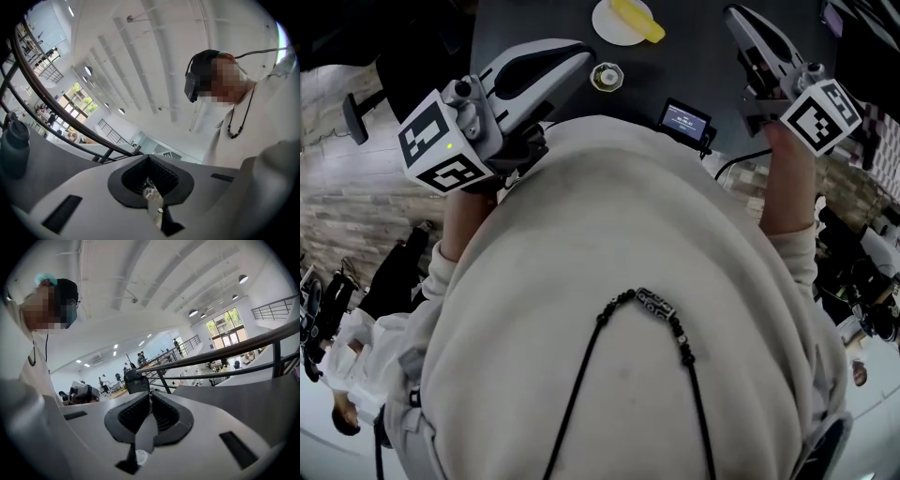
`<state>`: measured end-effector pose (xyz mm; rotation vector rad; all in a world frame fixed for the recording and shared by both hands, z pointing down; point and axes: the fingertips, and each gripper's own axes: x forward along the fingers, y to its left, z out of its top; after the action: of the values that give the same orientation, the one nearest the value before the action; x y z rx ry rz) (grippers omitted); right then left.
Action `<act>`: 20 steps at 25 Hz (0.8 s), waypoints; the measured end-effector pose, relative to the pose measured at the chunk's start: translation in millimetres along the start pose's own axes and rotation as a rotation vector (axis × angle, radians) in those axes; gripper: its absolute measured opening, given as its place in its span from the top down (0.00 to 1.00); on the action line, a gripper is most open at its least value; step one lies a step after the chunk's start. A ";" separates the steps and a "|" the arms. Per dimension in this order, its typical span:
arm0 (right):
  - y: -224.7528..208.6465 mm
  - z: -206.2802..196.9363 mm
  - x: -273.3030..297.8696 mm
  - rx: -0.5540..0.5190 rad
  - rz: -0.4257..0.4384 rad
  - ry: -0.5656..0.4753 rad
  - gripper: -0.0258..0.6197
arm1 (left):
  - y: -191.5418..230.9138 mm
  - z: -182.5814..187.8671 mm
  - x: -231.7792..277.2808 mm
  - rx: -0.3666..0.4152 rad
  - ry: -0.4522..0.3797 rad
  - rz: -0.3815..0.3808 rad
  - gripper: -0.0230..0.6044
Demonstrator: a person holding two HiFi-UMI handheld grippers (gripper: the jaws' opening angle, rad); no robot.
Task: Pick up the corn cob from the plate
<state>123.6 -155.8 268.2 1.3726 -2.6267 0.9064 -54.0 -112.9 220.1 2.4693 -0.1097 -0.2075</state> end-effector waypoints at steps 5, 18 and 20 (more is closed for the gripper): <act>-4.8 -9.4 18.8 -0.018 0.029 0.055 0.93 | 5.7 -2.2 -12.5 -0.010 -0.039 0.060 0.96; -32.4 -54.9 52.3 -0.036 0.064 0.191 0.77 | 3.2 -21.0 -35.3 -0.042 -0.089 0.179 0.96; -38.4 -63.6 56.7 -0.030 0.066 0.213 0.76 | 1.0 -23.8 -38.2 -0.043 -0.095 0.196 0.96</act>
<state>104.4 -181.7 355.8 1.1202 -2.5265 0.9574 -87.4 -94.3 243.8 2.3868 -0.3823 -0.2392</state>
